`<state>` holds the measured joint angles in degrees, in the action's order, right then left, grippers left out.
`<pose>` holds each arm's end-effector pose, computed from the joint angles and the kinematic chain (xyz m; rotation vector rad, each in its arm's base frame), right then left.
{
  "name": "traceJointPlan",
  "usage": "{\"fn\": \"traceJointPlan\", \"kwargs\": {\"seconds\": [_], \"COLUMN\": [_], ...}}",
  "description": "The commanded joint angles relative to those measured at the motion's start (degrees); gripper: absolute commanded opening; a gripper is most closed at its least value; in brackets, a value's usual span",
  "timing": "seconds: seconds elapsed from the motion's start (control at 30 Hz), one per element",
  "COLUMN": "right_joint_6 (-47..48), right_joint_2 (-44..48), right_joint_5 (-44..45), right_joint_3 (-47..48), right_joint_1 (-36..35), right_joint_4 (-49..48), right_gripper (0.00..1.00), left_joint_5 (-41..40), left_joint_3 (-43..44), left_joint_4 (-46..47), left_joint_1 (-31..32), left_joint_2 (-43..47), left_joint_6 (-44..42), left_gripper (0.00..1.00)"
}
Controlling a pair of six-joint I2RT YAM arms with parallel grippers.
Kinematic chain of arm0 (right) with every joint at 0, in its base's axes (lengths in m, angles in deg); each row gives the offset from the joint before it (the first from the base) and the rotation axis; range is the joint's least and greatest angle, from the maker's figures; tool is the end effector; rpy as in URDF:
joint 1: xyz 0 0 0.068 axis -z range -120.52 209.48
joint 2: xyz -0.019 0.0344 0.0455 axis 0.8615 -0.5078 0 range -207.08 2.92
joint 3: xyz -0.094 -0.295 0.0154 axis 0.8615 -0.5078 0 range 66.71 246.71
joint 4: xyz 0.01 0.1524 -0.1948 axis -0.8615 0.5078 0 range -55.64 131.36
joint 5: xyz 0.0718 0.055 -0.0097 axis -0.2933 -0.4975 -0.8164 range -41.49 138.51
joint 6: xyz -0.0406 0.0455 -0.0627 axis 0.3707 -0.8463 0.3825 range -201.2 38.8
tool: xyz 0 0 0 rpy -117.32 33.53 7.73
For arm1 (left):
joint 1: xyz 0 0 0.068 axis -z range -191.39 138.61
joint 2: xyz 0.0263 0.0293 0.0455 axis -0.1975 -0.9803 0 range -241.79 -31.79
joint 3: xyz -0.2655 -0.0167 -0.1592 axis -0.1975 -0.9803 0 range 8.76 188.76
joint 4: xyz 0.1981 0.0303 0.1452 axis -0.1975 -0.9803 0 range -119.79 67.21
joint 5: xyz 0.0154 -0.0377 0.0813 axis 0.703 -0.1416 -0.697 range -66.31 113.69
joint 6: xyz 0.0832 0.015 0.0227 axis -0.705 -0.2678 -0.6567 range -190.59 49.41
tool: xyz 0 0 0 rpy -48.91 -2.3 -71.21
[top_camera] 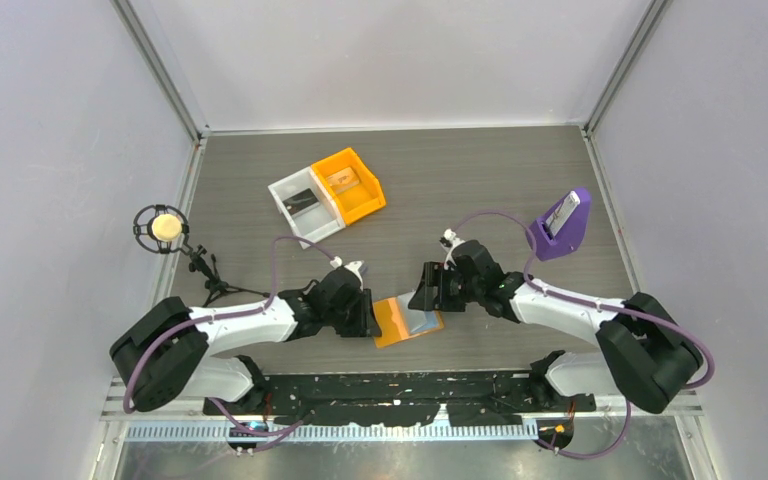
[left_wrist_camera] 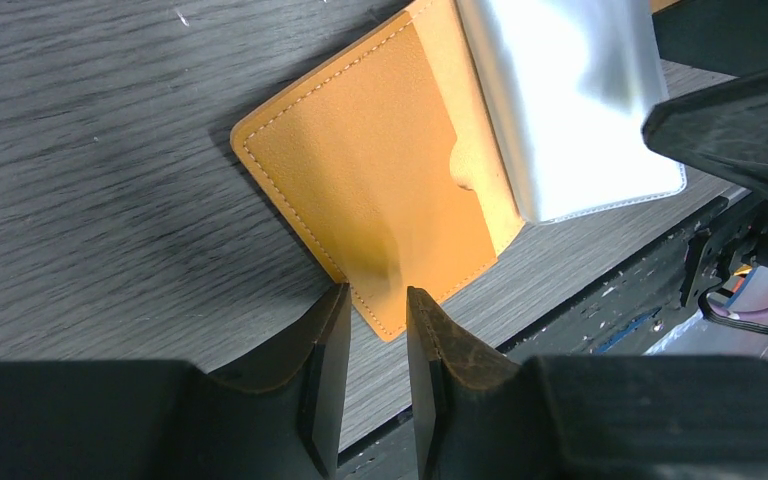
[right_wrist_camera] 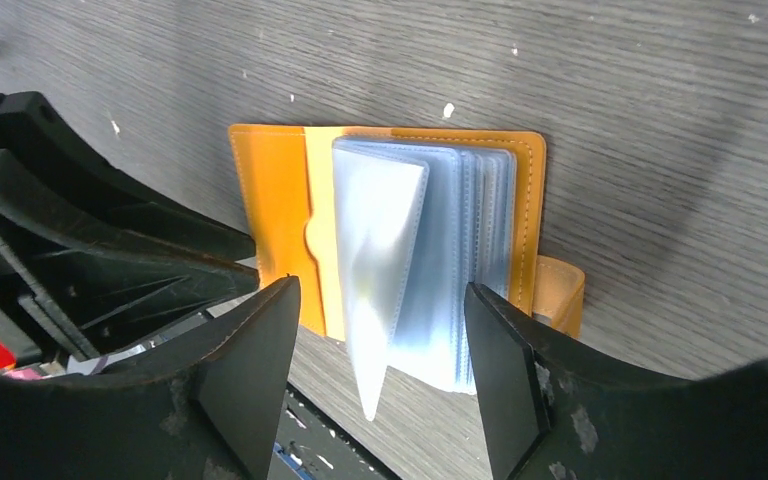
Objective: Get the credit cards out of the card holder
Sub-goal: Open the card holder at the center of the board.
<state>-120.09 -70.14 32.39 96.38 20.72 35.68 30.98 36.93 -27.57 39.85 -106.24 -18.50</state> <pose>0.1784 0.1707 0.1837 -0.1469 2.5331 0.9421 0.1402 -0.1903 0.1625 0.0406 2.6898 -0.8520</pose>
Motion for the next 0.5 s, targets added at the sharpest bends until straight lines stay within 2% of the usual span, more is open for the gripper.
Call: {"fn": "traceJointPlan", "kwargs": {"seconds": [0.0,0.23,0.47], "right_joint_6": [0.3,-1.0,-1.7], "right_joint_2": [-2.4,-3.2,-0.5], "right_joint_5": [-1.3,-4.5,-5.7], "right_joint_3": [-0.3,-1.0,-0.6], "right_joint_1": [0.1,0.1,0.0], "right_joint_4": [-5.1,-8.2,-8.1], "right_gripper": [0.68,0.59,0.56], "left_joint_5": [-0.4,0.5,0.9], "left_joint_3": [-0.1,-1.1,-1.1], "left_joint_4": [2.0,4.3,4.4], "left_joint_1": [-0.1,-0.1,-0.1], "left_joint_2": [-0.4,-1.1,-1.2], "left_joint_6": [-0.2,0.3,0.3], "left_gripper": [0.29,0.29,0.29]}}
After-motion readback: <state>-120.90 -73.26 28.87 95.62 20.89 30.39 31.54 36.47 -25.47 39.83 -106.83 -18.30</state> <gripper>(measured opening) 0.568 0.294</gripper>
